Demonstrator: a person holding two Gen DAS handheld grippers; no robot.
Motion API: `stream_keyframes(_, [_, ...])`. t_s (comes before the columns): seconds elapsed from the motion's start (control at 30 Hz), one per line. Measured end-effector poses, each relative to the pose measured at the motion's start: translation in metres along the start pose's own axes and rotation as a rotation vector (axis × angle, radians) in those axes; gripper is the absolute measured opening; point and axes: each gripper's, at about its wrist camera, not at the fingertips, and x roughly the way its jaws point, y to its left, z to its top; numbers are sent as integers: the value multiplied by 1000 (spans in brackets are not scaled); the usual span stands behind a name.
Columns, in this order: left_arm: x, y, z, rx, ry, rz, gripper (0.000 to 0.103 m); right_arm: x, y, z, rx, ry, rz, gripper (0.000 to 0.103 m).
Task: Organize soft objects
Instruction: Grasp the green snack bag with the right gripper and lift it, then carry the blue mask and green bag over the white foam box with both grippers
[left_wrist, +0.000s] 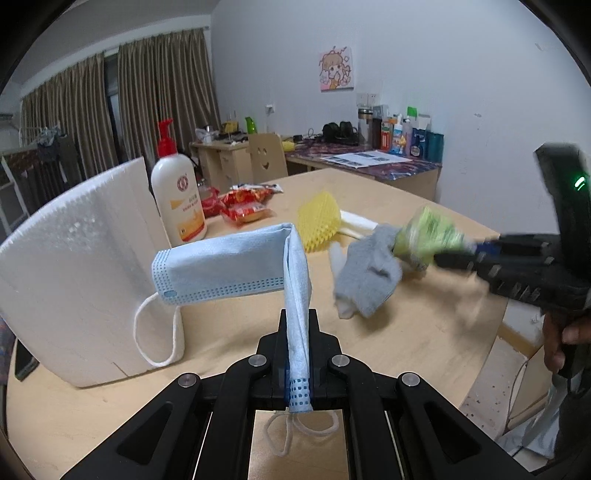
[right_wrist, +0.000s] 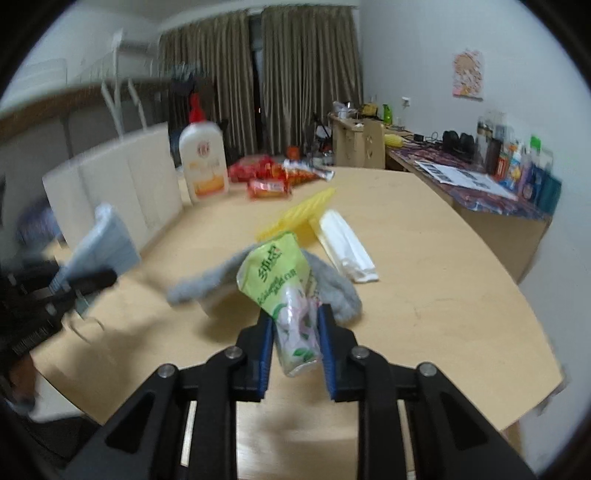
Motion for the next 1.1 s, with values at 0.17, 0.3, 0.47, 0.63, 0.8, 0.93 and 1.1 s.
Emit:
stream_keyframes(0.17, [-4,-3,-3,2,-2,-2,6,17,9,-12,-63,123,-29,24])
stream_keyframes(0.3, [-8,-7,0,14,-14,-1,6,-11,2,-7,-27,48,-18,24])
stream_keyframes(0.47, [-19,-12,5,22,-47,0,6,-31,-3,1,-19,-2,-22,24])
stream_keyframes(0.63, [-34,-15,10,32,-82,13,6,-40,5,6,-29,-39,-17,24])
stream_keyframes(0.8, [-51,-15,16,28,-116,41,6,-52,19,11,-40,-89,-1,24])
stream_keyframes(0.93, [-68,-16,19,26,-146,60,6,-63,26,13,-43,-127,21,24])
stream_keyframes(1.1, [-95,-15,16,25,-182,97,6,-82,42,15,-61,-182,48,24])
